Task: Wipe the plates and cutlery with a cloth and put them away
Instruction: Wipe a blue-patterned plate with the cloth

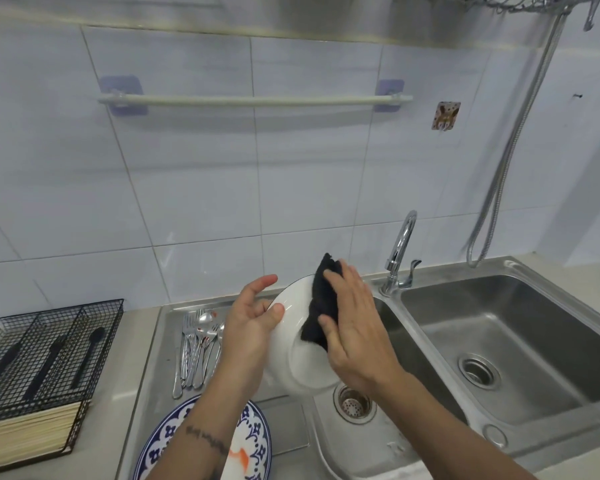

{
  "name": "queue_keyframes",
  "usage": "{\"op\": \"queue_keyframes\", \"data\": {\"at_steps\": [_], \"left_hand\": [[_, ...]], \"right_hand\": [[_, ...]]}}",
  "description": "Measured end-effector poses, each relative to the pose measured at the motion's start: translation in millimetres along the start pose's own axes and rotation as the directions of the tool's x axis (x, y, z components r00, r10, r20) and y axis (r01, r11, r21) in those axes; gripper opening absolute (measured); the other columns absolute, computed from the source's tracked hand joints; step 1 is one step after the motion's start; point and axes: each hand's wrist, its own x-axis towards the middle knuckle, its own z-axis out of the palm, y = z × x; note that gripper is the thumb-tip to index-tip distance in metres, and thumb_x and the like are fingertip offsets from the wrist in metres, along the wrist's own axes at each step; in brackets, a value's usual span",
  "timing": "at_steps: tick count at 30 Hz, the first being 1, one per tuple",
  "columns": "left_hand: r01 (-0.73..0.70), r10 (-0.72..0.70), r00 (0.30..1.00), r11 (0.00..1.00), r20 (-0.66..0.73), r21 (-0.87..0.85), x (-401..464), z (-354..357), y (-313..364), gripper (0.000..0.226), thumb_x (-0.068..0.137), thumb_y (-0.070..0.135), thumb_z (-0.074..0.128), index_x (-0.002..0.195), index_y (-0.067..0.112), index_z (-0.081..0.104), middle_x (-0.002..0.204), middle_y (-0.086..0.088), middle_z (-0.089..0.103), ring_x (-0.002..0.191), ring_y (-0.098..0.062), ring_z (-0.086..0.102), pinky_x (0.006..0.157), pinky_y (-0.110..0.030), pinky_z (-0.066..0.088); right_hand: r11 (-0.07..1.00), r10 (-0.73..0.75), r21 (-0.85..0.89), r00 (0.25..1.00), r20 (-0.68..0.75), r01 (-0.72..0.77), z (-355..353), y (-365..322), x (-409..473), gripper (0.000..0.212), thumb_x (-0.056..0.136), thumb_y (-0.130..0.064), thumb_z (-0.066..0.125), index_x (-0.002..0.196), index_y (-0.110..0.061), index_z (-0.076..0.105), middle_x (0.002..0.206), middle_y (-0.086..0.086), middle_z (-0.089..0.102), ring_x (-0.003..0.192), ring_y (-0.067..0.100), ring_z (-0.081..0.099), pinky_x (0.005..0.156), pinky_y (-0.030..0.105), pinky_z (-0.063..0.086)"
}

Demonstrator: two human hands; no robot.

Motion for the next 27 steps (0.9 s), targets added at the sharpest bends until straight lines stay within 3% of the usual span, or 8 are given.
{"op": "queue_keyframes", "data": {"at_steps": [3,7,10,14,17,21,24,27], "left_hand": [[-0.001,0.000,1.000,1.000,-0.018,-0.012,3,-4,3,0.045,0.090,-0.012,0.056,0.123,0.020,0.062,0.065,0.000,0.065,0.059,-0.015,0.061,0.060,-0.026,0.053],[0.019,-0.018,0.999,0.999,0.028,-0.038,1,2,3,0.047,0.091,-0.016,0.051,0.124,0.016,0.059,0.056,0.005,0.062,0.052,-0.009,0.061,0.053,-0.019,0.051],[0.032,-0.031,0.999,0.998,0.015,-0.056,-2,8,1,0.045,0.091,-0.017,0.049,0.121,0.016,0.059,0.056,0.005,0.064,0.052,-0.007,0.063,0.053,-0.018,0.051],[0.082,-0.088,0.995,0.992,-0.056,-0.098,-3,5,-3,0.044,0.090,-0.014,0.052,0.121,0.017,0.061,0.066,-0.003,0.065,0.056,-0.014,0.062,0.055,-0.025,0.053],[0.124,-0.140,0.983,0.983,-0.118,-0.135,-1,-3,-8,0.044,0.091,-0.010,0.054,0.121,0.021,0.063,0.082,-0.015,0.059,0.066,-0.023,0.058,0.066,-0.034,0.050],[0.168,-0.208,0.966,0.957,-0.156,-0.237,3,-5,-11,0.041,0.093,-0.005,0.054,0.119,0.026,0.064,0.082,-0.010,0.063,0.069,-0.024,0.057,0.068,-0.035,0.047],[0.191,-0.248,0.956,0.932,-0.156,-0.309,6,5,-8,0.037,0.096,-0.002,0.053,0.116,0.027,0.064,0.075,-0.004,0.070,0.066,-0.022,0.060,0.069,-0.036,0.049],[0.197,-0.269,0.949,0.912,-0.163,-0.358,9,18,-9,0.033,0.096,-0.001,0.052,0.114,0.024,0.062,0.072,0.000,0.070,0.062,-0.018,0.061,0.071,-0.035,0.049]], "right_hand": [[0.992,0.103,0.073,0.994,-0.034,-0.100,-4,4,-6,0.064,0.095,-0.025,0.041,0.154,-0.023,0.017,0.161,-0.008,0.009,0.148,0.010,0.005,0.118,0.043,0.020],[0.969,-0.197,-0.134,0.977,0.082,0.206,-7,-14,-4,0.062,0.091,-0.028,0.044,0.151,-0.021,0.029,0.161,-0.001,0.016,0.149,0.021,0.009,0.119,0.048,0.014],[0.938,-0.248,-0.219,0.961,0.124,0.270,-7,-18,9,0.059,0.089,-0.032,0.044,0.147,-0.024,0.036,0.158,0.001,0.026,0.147,0.023,0.016,0.119,0.048,0.013],[0.982,-0.150,-0.103,0.986,0.070,0.157,-2,0,3,0.057,0.092,-0.028,0.044,0.149,-0.024,0.035,0.158,-0.001,0.025,0.146,0.020,0.019,0.118,0.044,0.019],[0.998,0.041,0.053,0.999,-0.029,-0.039,-3,18,-9,0.059,0.094,-0.021,0.042,0.151,-0.027,0.029,0.158,-0.010,0.020,0.144,0.006,0.019,0.118,0.029,0.020],[0.962,0.217,0.184,0.974,-0.064,-0.202,4,26,-33,0.063,0.099,-0.011,0.041,0.153,-0.036,0.019,0.159,-0.020,0.013,0.142,-0.006,0.015,0.116,0.019,0.020],[0.951,0.262,0.207,0.955,-0.140,-0.230,15,21,-47,0.062,0.098,-0.012,0.036,0.153,-0.034,0.018,0.161,-0.015,0.010,0.146,0.003,0.011,0.117,0.022,0.017],[0.962,0.239,0.176,0.955,-0.177,-0.208,25,13,-55,0.062,0.094,-0.010,0.036,0.152,-0.026,0.024,0.162,-0.010,0.009,0.149,0.015,0.007,0.118,0.036,0.017]]}}
